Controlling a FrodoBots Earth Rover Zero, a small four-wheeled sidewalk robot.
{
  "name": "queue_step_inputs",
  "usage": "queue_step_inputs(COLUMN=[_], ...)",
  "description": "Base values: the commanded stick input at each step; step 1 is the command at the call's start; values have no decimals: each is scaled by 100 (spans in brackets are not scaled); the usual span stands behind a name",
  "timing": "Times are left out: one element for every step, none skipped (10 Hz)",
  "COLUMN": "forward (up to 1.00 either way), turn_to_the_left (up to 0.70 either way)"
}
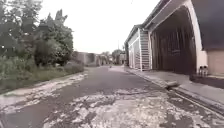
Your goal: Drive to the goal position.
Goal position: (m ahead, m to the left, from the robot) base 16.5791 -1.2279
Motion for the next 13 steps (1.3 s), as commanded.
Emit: queue_step_inputs(forward=[70,70,70,70,70,70,70,70,70,70,70,70,70], turn_to_the_left=[0,0,0,0,0,0,0,0,0,0,0,0,0])
